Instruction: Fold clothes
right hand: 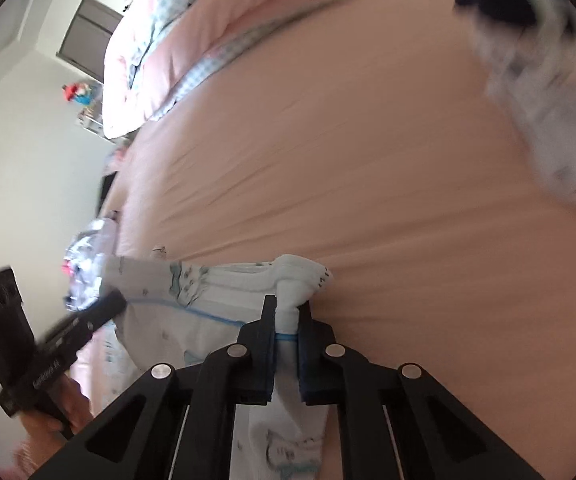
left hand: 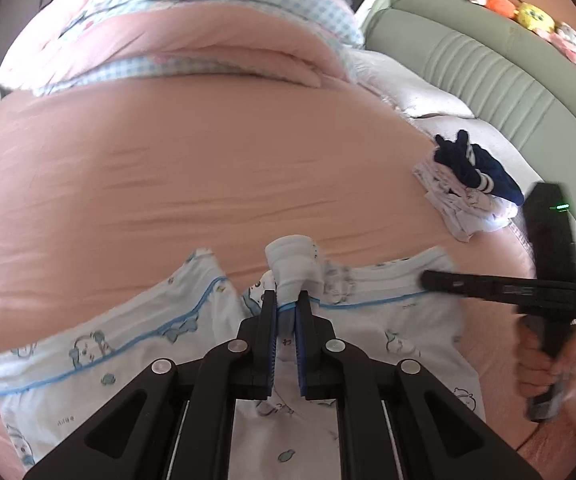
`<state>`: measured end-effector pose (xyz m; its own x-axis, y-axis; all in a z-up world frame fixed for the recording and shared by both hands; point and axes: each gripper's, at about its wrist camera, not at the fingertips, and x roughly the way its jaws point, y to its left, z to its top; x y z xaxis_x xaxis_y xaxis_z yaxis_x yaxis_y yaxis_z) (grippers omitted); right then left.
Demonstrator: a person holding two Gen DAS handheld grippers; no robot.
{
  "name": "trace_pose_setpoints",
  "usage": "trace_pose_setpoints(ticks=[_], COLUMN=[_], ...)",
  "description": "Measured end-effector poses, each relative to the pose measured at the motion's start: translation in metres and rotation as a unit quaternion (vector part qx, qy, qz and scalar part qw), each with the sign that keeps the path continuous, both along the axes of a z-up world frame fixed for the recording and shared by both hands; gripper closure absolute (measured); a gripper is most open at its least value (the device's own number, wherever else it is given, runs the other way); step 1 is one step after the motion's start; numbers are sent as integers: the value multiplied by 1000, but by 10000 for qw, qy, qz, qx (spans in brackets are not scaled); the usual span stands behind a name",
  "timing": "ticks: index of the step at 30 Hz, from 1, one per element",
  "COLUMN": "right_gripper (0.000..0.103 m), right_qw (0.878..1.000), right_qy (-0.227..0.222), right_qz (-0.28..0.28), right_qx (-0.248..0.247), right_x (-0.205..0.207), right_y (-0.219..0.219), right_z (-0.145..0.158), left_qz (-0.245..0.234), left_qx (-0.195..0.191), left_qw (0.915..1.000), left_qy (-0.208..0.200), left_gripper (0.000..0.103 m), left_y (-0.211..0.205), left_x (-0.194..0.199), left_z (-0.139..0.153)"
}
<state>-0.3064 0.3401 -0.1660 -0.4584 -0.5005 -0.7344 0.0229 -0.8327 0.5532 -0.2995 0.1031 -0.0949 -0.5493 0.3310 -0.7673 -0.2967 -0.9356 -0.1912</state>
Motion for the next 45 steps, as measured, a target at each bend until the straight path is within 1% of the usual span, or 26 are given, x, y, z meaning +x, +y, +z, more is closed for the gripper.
trace_pose_setpoints(ticks=[3,6,9,12,15,17,18,19,22,23,24,26,28,29,30,31,33,35,37,38,39,40,41,42,43,45], right_gripper=[96,96,96,96,95,88,83,81,73,73,73,73,73,73,73,73,74,74,73,73,73,73,73,73,73,69], right_qw=[9958,9864,9767,9745,9694,9689,9663,9583,9295,9293,9350,9568,9719,9719,9704,9656,9627,9469,9224,9129,9041,9034,9128,9274,9406,9610], right_qy=[709,1066,1073,370,-376,-271,-173,-6,485,584,658,739,554,285,25,-140,-43,-101,-152,-251,-339,-348,-235,-117,1,210], right_qz=[-126,-598,-924,-812,-762,-913,-976,-1061,-1294,-1274,-1170,-667,-100,62,199,195,84,-103,-373,-501,-627,-733,-748,-617,-486,-230], right_qx=[562,1094,1616,2058,2305,2286,2376,2652,3420,3417,3283,2732,2288,2334,2406,2589,2704,3212,3840,4042,4214,4211,4008,3687,3359,2748], right_x=[30,43,34,5,-11,-5,-2,2,11,12,12,9,4,1,-2,-4,-2,0,2,1,0,-1,-1,-2,-3,-4], right_y=[8,22,27,30,35,37,36,33,24,21,17,3,-14,-19,-23,-24,-19,-10,3,10,17,20,20,15,9,-1], right_z=[47,72,65,27,-5,5,13,20,39,41,41,38,24,11,-1,-11,-4,3,8,7,6,7,12,15,17,22], left_qz=[-186,-288,-290,-315,-285,-82,112,248,52,-43,-141,-363,-516,-308,-38,199,411,411,314,598,874,1084,1099,984,905,550], left_qx=[223,58,-200,-507,-345,-398,-597,-751,-704,-527,-393,-420,-517,-780,-859,-871,-481,-355,-690,-1070,-1396,-1482,-1281,-891,-668,-590], left_qw=[9994,9994,9993,9956,9987,9990,9974,9956,9966,9978,9984,9983,9973,9963,9957,9946,9967,9978,9956,9879,9779,9729,9782,9878,9922,9967], left_qy=[181,193,-118,-722,-259,206,380,506,417,404,370,161,9,166,360,521,502,391,559,947,1288,1405,1209,818,538,41], left_gripper=[96,96,94,91,88,69,59,58,58,58,58,57,57,57,57,57,57,57,58,60,68,69,69,69,69,69], left_y=[10,25,36,43,35,25,20,15,13,13,14,22,29,29,25,20,5,-4,0,3,4,1,-3,-7,-7,5], left_x=[-4,-22,-54,-81,-75,-65,-60,-56,-53,-52,-51,-55,-58,-57,-55,-53,-50,-49,-42,-37,-33,-33,-40,-52,-61,-77], left_z=[11,2,-31,-63,-41,-21,-17,-13,-16,-15,-15,-21,-26,-24,-18,-11,-2,-2,-6,-3,-1,-1,-4,-10,-16,-32])
